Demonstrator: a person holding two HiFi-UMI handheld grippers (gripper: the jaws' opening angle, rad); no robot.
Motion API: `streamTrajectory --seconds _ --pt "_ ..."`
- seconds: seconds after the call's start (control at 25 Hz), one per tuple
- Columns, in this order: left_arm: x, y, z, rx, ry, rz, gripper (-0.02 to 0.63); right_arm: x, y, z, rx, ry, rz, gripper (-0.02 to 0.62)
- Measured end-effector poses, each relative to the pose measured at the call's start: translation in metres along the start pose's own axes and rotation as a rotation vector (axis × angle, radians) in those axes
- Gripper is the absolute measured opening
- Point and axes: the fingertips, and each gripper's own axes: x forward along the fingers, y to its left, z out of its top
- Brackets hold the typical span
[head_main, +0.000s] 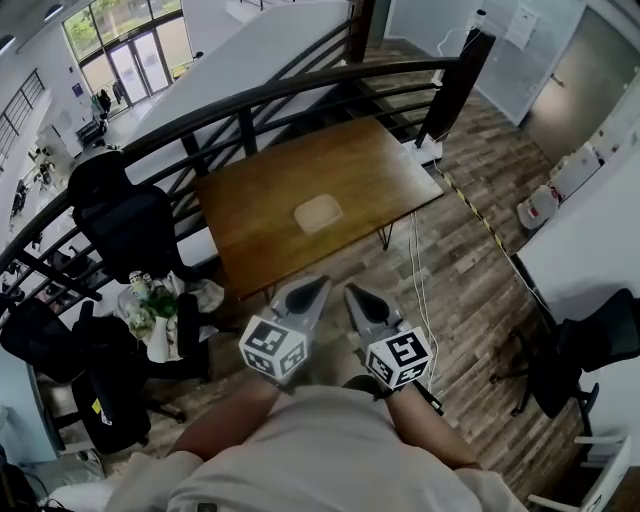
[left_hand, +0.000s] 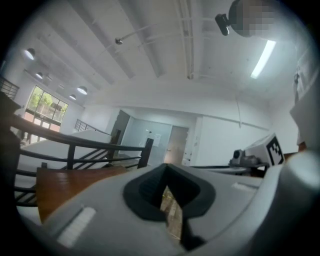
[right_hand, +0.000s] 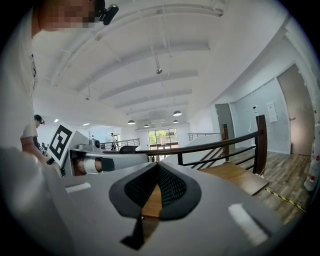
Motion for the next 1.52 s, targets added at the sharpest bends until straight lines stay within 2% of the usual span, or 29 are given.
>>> streamTrajectory --seconds 0.24,0.52,0.72,0.92,1.16,1.32,1.52 --pt "0.018 0.024 -0.004 -0.02 0.014 -0.007 0.003 0.026 -0.017 -0.001 0.008 0.006 0.0 0.005" --pt "0.055 0.048 -0.007 -0.021 0.032 0.033 0.003 0.054 -0.06 0.002 0.026 0.005 0.042 0.005" --pt "0.103 0.073 -0.005 -0.043 0.026 0.097 0.003 0.068 -0.113 0.011 0.021 0.006 0.076 0.005" --pt "0.168 0.078 -0.009 -0.024 0.032 0.104 0.003 0.074 -0.183 0.016 0.02 0.002 0.1 0.005" --pt "0.232 0.086 -0.006 -0.001 0.048 0.154 0.003 0.067 -0.253 0.03 -0.001 0.013 0.151 0.005" --pt "0.261 0.085 -0.013 0.005 0.071 0.152 0.003 0.063 -0.288 0.028 -0.009 0.031 0.185 0.005" --pt "0.276 0.099 -0.018 0.005 0.103 0.154 0.003 0.077 -0.322 0.024 0.022 0.041 0.179 0.005"
